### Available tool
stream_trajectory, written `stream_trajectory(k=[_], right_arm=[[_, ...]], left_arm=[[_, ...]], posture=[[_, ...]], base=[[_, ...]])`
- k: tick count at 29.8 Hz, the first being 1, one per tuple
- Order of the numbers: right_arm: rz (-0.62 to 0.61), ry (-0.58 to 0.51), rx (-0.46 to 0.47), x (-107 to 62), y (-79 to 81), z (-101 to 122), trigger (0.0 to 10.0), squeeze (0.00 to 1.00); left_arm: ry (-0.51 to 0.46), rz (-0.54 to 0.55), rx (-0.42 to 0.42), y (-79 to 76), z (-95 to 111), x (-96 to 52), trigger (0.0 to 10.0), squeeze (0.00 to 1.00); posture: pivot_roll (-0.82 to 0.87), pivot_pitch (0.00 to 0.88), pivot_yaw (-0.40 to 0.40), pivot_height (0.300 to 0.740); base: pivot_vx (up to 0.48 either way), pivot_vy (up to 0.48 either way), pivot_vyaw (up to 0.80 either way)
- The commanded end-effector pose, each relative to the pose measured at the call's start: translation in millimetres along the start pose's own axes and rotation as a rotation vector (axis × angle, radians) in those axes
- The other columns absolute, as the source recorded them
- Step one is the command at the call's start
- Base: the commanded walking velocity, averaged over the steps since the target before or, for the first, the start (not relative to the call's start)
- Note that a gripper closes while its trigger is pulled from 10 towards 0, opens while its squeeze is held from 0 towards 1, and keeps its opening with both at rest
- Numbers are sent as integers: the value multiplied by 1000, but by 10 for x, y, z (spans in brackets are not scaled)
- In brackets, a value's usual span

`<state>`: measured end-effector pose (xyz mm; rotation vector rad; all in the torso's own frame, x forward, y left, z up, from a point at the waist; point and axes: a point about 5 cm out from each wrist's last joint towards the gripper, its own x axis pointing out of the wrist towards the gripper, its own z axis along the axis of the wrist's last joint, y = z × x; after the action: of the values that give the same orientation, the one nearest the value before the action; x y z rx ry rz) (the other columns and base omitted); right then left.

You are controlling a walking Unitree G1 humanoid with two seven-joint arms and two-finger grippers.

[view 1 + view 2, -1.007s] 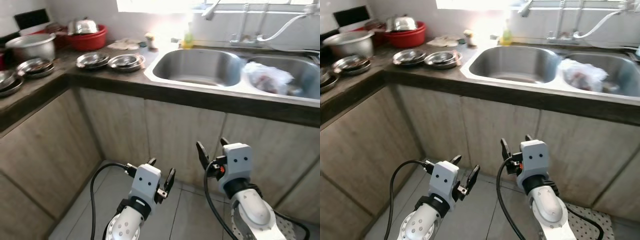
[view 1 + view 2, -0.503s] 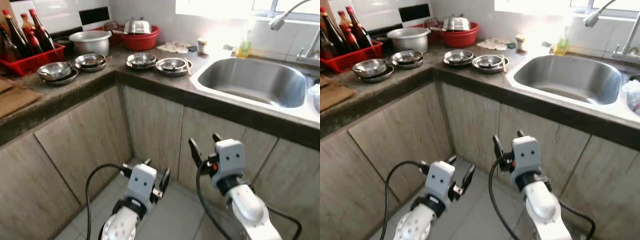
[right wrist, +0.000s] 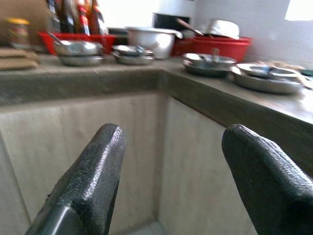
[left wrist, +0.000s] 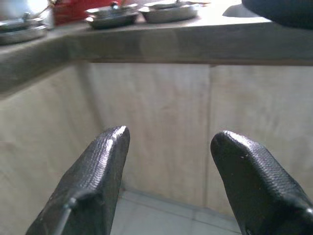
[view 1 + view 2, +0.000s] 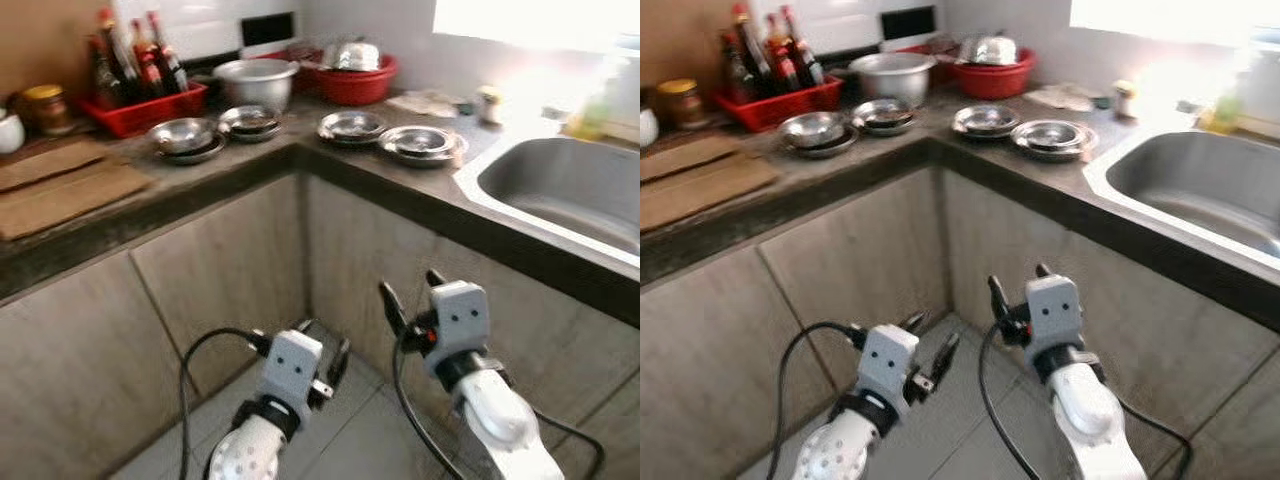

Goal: Kitchen organization

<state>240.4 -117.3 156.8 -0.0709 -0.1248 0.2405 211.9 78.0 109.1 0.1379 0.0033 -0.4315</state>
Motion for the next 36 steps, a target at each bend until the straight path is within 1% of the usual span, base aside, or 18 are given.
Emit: stream_trajectory(k=[1, 3, 11, 19, 23, 28, 34, 36], right_arm=[[-20, 6, -12, 4, -65, -14, 10000, 0], [-21, 6, -9, 11, -65, -14, 10000, 0], [-39, 12, 7, 37, -104, -30, 10000, 0], [-24, 59, -5, -55, -121, -168, 10000, 0], [-19, 67, -7, -84, -123, -195, 10000, 0], [0, 64, -11, -80, -101, -198, 10000, 0], [1, 49, -26, -43, -107, -180, 10000, 0], [-3, 36, -22, -3, -114, -146, 10000, 0]], left_arm=[[-25, -9, -6, -47, 55, 17, 10000, 0], [-26, -6, -4, -44, 56, 15, 10000, 0], [-20, -6, -4, -38, 54, 17, 10000, 0], [-24, 9, 2, -13, 68, 21, 10000, 0], [-27, 20, 4, 22, 75, 30, 10000, 0], [-29, 21, 5, 21, 78, 35, 10000, 0], [-28, 24, 6, 16, 76, 39, 10000, 0], [-28, 23, 6, 18, 75, 40, 10000, 0]], posture=[[88, 0, -13, 740], [88, 0, -9, 740], [91, 0, -14, 740], [92, 0, -13, 740], [89, 0, -11, 740], [91, 0, -12, 740], [93, 0, -13, 740], [92, 0, -16, 740]], base=[[270, 0, 800], [277, 0, 800], [281, 0, 0], [283, 0, 0], [283, 0, 0], [283, 0, 0], [285, 0, 800], [289, 0, 800]])
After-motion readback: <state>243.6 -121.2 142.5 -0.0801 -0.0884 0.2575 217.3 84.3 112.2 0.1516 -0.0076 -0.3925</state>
